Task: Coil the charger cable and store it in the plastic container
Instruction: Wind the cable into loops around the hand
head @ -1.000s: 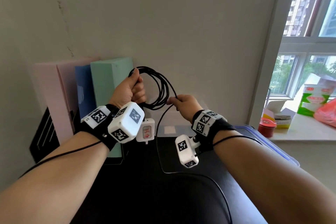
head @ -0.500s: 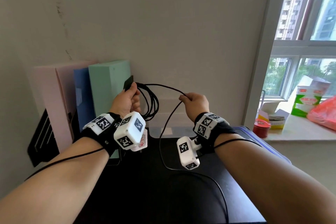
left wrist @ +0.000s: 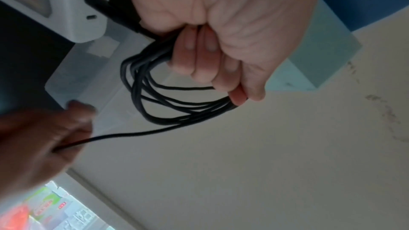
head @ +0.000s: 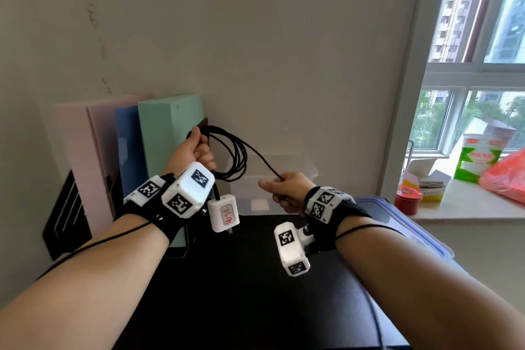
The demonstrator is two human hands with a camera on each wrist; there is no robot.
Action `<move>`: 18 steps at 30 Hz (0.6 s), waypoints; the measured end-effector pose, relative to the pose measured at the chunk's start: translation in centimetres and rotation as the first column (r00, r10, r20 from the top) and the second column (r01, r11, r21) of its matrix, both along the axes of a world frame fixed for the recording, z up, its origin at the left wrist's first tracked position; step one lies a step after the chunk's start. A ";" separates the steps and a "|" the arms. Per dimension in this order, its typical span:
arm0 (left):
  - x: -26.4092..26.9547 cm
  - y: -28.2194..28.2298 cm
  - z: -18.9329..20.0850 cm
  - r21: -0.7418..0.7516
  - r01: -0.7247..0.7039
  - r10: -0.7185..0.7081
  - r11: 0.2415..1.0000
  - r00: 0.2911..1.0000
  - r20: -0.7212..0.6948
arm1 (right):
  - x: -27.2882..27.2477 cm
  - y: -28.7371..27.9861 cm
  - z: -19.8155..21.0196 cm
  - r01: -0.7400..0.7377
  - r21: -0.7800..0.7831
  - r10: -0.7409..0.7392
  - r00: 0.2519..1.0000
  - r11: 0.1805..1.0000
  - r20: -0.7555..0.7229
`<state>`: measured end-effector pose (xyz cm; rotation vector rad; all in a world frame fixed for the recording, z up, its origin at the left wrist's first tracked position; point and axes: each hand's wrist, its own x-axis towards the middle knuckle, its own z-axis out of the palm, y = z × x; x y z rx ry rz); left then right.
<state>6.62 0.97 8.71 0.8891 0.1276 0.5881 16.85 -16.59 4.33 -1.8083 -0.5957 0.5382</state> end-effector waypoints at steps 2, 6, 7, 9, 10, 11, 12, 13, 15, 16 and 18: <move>-0.1 0.7 0.4 -0.013 -0.013 0.013 1.000 1.000 0.017 | 0.2 -0.2 -0.7 -0.043 0.045 0.046 0.996 0.998 -0.080; -0.2 1.2 0.4 0.018 -0.052 0.052 0.998 0.998 -0.019 | 0.4 -0.9 -0.9 -0.061 0.294 0.152 0.943 0.954 -0.297; -0.1 1.3 0.3 0.020 -0.069 0.070 0.997 0.997 -0.028 | 0.4 -0.9 -0.6 -0.047 0.357 0.178 0.922 0.933 -0.344; 0.0 1.5 0.0 0.010 -0.086 0.086 0.996 0.995 -0.040 | 0.2 -0.8 0.0 0.027 0.469 0.193 0.888 0.883 -0.416; 0.0 1.5 0.0 0.004 -0.086 0.086 0.996 0.995 -0.046 | 0.1 -0.7 0.3 0.080 0.505 0.184 0.873 0.860 -0.452; 0.1 1.6 -0.1 0.002 -0.084 0.084 0.996 0.995 -0.051 | 0.1 -0.5 0.6 0.119 0.517 0.165 0.867 0.848 -0.470; 0.1 1.5 -0.1 0.002 -0.080 0.080 0.997 0.995 -0.054 | 0.1 -0.4 0.8 0.128 0.507 0.143 0.876 0.852 -0.461; 0.2 1.4 -0.1 0.004 -0.074 0.074 0.997 0.996 -0.052 | 0.2 -0.3 0.9 0.109 0.483 0.124 0.897 0.869 -0.425; 0.3 1.2 -0.1 0.000 -0.064 0.064 0.998 0.997 -0.045 | 0.3 -0.2 1.0 0.040 0.421 0.115 0.935 0.906 -0.336; 0.3 1.1 0.0 -0.003 -0.060 0.060 0.998 0.997 -0.041 | 0.3 -0.3 0.9 -0.004 0.390 0.130 0.946 0.921 -0.296; 0.2 1.3 0.1 -0.006 -0.067 0.067 0.998 0.997 -0.037 | 0.3 -0.6 0.9 -0.100 0.350 0.190 0.954 0.931 -0.233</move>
